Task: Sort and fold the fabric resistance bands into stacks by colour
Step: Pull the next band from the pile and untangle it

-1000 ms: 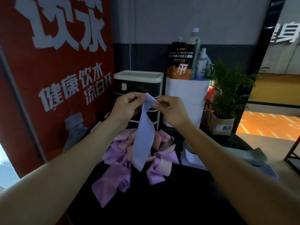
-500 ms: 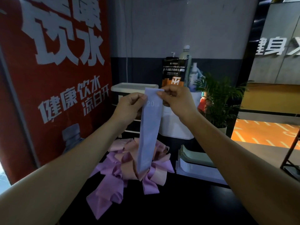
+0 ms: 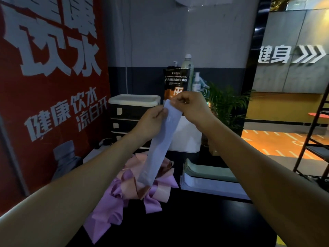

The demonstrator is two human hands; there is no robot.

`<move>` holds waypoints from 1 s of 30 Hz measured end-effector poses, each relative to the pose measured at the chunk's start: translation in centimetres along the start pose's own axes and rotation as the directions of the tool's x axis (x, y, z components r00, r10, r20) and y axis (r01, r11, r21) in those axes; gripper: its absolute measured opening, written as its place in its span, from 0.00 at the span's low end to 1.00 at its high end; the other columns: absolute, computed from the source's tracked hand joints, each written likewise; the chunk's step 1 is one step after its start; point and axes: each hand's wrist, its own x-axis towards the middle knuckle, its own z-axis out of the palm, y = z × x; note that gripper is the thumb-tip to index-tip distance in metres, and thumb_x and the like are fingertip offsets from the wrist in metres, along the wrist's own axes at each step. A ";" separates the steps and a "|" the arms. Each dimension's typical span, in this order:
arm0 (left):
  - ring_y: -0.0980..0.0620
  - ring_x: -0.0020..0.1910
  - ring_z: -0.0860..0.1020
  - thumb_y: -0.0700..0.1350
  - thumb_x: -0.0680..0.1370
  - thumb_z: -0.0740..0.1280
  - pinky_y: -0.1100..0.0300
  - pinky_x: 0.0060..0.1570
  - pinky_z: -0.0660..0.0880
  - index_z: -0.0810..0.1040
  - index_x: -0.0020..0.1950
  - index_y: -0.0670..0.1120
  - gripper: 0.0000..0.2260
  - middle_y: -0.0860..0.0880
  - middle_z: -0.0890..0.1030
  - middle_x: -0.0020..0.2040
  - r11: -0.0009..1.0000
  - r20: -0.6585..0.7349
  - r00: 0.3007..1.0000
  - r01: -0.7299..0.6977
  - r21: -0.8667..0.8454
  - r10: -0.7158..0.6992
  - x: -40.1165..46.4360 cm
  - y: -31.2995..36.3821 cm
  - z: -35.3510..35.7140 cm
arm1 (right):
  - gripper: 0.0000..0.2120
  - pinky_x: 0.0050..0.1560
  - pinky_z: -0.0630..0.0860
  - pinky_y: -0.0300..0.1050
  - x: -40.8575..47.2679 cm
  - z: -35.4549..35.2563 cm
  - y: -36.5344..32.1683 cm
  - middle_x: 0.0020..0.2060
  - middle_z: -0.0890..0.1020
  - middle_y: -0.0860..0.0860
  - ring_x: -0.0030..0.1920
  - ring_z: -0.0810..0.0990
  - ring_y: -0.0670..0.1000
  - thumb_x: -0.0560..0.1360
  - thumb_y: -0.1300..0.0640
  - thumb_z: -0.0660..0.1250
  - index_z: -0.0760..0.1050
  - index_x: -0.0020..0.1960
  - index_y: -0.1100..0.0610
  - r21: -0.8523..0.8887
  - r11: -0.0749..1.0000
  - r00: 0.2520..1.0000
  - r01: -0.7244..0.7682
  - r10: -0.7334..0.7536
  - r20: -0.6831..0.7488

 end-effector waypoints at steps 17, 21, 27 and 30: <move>0.53 0.36 0.72 0.42 0.76 0.69 0.65 0.37 0.67 0.77 0.45 0.38 0.07 0.47 0.75 0.38 0.895 0.366 0.880 0.132 0.426 -0.303 -2.0 -5.7 2.2 | 0.07 0.46 0.74 0.50 -3.8 -9.6 8.8 0.41 0.78 0.57 0.43 0.76 0.55 0.76 0.62 0.66 0.80 0.49 0.64 0.152 0.904 0.785 -0.399 0.422 -0.453; 0.54 0.32 0.65 0.43 0.78 0.66 0.63 0.31 0.61 0.69 0.34 0.44 0.13 0.49 0.67 0.32 0.855 0.364 0.858 0.150 0.497 -0.362 -2.1 -7.3 2.9 | 0.08 0.44 0.73 0.52 -6.0 -11.4 12.0 0.40 0.77 0.58 0.41 0.75 0.56 0.75 0.62 0.66 0.80 0.49 0.65 0.199 0.857 0.707 -0.476 0.507 -0.493; 0.53 0.32 0.66 0.43 0.79 0.64 0.62 0.30 0.65 0.68 0.33 0.45 0.15 0.49 0.68 0.32 0.858 0.232 0.854 0.372 0.353 -0.466 -2.0 -9.1 5.0 | 0.03 0.41 0.68 0.47 -9.3 -13.6 15.9 0.31 0.74 0.54 0.34 0.71 0.54 0.75 0.61 0.66 0.77 0.44 0.60 0.262 0.780 0.604 -0.569 0.612 -0.510; 0.50 0.37 0.72 0.44 0.77 0.67 0.61 0.33 0.73 0.73 0.34 0.45 0.12 0.47 0.73 0.35 0.834 0.111 0.827 0.540 0.113 -0.550 -1.7 -10.3 6.8 | 0.05 0.42 0.67 0.47 -11.1 -14.3 18.0 0.31 0.74 0.56 0.30 0.69 0.52 0.75 0.60 0.67 0.78 0.42 0.61 0.226 0.751 0.586 -0.621 0.636 -0.503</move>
